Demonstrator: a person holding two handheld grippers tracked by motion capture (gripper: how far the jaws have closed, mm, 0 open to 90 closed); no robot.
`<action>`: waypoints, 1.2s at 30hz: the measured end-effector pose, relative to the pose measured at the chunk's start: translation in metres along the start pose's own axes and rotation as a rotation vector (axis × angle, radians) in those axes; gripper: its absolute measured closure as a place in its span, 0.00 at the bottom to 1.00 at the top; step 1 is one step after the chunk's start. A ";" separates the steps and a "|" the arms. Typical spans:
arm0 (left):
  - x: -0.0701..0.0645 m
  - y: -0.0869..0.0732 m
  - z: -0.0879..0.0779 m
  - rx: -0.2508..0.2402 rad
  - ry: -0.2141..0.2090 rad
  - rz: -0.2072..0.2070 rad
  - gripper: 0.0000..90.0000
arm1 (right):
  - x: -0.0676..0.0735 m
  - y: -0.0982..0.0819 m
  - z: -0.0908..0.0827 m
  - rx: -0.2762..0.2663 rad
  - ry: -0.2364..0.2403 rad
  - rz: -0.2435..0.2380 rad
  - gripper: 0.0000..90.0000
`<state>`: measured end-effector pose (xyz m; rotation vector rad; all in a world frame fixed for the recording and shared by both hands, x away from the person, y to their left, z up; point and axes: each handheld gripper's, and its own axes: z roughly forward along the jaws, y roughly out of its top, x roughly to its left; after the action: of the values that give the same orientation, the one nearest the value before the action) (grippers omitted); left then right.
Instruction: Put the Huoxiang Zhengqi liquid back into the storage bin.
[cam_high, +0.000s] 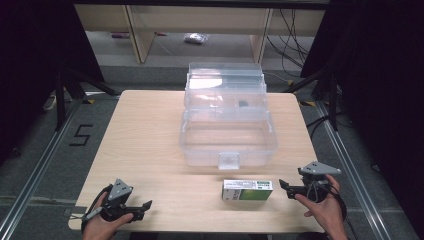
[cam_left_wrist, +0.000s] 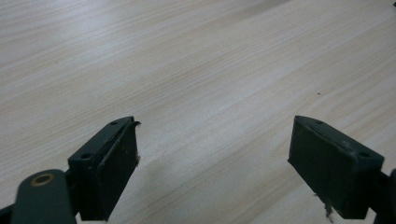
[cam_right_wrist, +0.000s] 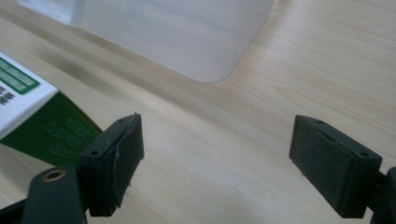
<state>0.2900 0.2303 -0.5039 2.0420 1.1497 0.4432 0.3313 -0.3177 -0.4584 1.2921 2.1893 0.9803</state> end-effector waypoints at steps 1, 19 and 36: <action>0.000 0.000 0.000 0.007 0.002 -0.002 0.17 | 0.000 0.002 -0.002 -0.005 0.007 -0.041 0.21; 0.000 0.000 0.000 0.001 -0.003 -0.008 0.17 | 0.018 0.019 -0.021 -0.013 0.047 -0.145 0.21; -0.001 0.000 0.000 0.005 -0.002 -0.009 0.17 | 0.053 0.046 -0.023 0.027 0.152 -0.293 0.19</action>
<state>0.2896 0.2294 -0.5037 2.0405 1.1589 0.4344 0.3175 -0.2646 -0.4093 0.8971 2.4263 0.9603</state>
